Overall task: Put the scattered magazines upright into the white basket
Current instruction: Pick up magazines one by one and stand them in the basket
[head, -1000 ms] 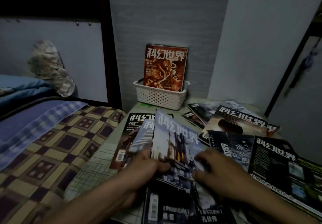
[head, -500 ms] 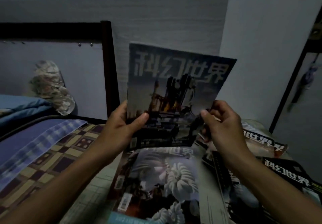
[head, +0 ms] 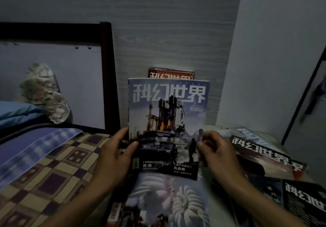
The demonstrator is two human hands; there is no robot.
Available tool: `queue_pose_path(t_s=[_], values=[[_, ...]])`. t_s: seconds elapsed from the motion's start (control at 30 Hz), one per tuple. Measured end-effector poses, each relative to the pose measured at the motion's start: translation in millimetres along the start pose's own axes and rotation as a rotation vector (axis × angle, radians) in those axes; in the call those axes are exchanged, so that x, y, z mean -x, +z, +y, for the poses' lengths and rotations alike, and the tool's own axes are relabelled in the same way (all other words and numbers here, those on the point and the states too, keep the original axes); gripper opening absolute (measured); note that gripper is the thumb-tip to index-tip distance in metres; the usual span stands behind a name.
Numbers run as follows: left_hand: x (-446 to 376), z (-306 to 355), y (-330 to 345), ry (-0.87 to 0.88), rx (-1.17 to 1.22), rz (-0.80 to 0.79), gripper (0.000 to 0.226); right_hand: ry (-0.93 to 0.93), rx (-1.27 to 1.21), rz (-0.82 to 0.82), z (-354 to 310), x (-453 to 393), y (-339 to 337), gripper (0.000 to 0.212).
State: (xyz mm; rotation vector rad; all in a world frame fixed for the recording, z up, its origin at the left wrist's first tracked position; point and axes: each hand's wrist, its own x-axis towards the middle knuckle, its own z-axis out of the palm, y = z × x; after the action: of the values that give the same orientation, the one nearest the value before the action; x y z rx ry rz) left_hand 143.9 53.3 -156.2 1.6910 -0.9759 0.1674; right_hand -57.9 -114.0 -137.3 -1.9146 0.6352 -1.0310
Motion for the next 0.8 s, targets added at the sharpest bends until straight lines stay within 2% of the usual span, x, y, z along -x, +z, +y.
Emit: queue_pose_path(t_s=[0.13,0.23,0.3,0.4,0.47,0.6,0.73,0.8], values=[[-56.1,19.2,10.0,0.106,0.068,0.135,0.031,-0.047,-0.021,0.097,-18.0,-45.7,-1.6,0.016],[-115.9,36.0,19.2,0.158,0.121,0.207,0.036,-0.136,0.021,0.171,-34.2,-94.9,-4.4,0.021],[-153.4,39.1,32.7,0.134,0.11,0.183,0.032,-0.118,0.029,0.23,-34.6,-130.5,-3.2,0.016],[-189.0,20.7,62.9,0.09,0.002,0.105,0.026,0.018,0.039,0.309,-14.1,-178.3,10.0,0.007],[-194.6,2.0,78.4,0.067,-0.038,0.121,0.025,0.114,0.046,0.317,6.5,-197.7,24.9,0.005],[-203.1,-29.3,91.7,0.033,-0.068,0.192,0.025,0.181,0.121,0.292,43.1,-215.7,49.8,0.006],[-197.7,-57.8,99.9,-0.019,-0.224,0.042,0.021,0.157,0.46,0.245,67.5,-214.1,54.1,0.016],[-192.9,-66.4,101.8,-0.055,-0.28,0.019,0.015,0.134,0.537,0.256,70.0,-212.1,55.5,0.014]])
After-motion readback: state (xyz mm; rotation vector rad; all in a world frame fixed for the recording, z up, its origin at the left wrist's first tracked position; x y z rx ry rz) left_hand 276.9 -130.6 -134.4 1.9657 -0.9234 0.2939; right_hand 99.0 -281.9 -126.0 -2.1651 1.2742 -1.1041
